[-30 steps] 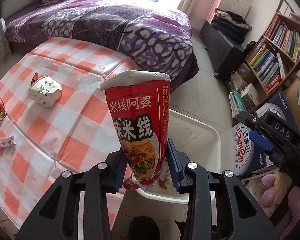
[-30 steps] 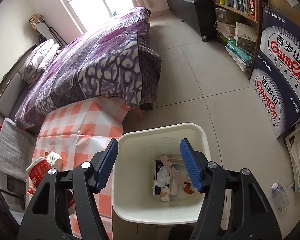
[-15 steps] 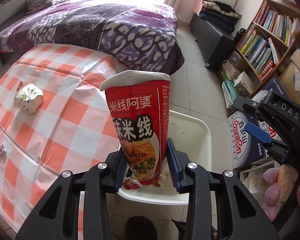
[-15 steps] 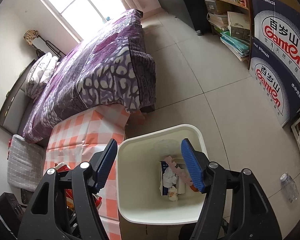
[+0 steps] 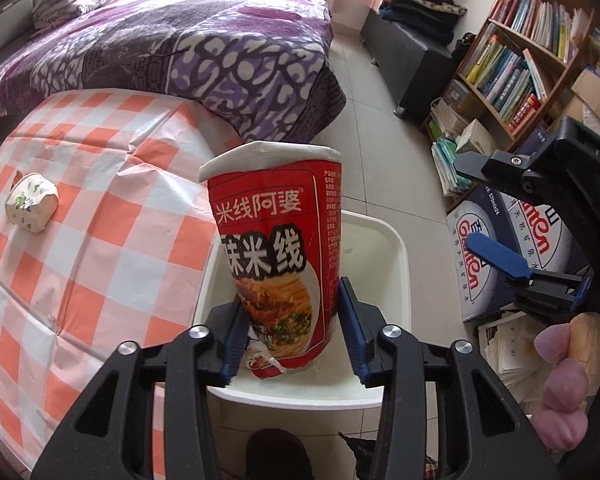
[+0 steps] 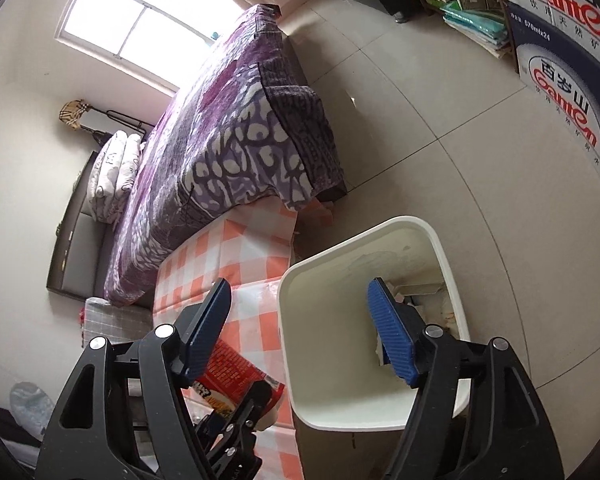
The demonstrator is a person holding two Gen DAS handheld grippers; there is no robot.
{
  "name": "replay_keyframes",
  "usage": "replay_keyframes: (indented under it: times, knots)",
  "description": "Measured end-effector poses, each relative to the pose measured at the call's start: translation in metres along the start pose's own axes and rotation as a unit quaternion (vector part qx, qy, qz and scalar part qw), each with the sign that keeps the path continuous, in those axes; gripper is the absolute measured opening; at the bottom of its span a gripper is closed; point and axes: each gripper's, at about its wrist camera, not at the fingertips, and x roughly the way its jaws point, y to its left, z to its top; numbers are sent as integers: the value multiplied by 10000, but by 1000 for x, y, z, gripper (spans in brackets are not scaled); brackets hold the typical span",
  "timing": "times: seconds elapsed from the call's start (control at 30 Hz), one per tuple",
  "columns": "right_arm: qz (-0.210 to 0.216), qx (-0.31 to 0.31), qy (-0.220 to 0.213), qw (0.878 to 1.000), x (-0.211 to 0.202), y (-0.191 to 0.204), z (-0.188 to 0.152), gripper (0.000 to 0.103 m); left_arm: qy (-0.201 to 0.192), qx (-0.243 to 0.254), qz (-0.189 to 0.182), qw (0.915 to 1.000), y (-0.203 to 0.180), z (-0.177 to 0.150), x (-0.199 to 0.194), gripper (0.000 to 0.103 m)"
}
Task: Collect trash
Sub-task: 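Open both grippers to drop the foam strip and noodle cup into the bin, then grasp the pink fuzzy strip on the table with the left gripper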
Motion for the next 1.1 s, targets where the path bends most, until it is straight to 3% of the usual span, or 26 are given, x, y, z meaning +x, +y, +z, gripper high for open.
replay_keyframes:
  times: [0.07, 0.3, 0.53, 0.7, 0.9, 1.1]
  knots:
    - [98, 134, 103, 9998, 3, -3, 0, 70, 75, -80, -25, 9999, 1, 1, 3, 62]
    - [3, 28, 239, 9997, 13, 7, -3, 78, 44, -297, 62, 9995, 27, -4, -1, 63]
    - [-615, -562, 241, 9962, 26, 32, -14, 90, 1, -709, 270, 9971, 77, -11, -9, 68]
    - [-1122, -1110, 321, 9869, 45, 57, -30, 95, 75, -1029, 600, 9929, 120, -23, -9, 73]
    - [-1468, -1849, 572, 9700, 76, 94, -61, 96, 217, -1542, 1027, 9824, 189, -41, -9, 76]
    - [-1649, -2621, 681, 9484, 100, 135, -98, 96, 247, -2164, 1505, 9643, 261, -59, -22, 76]
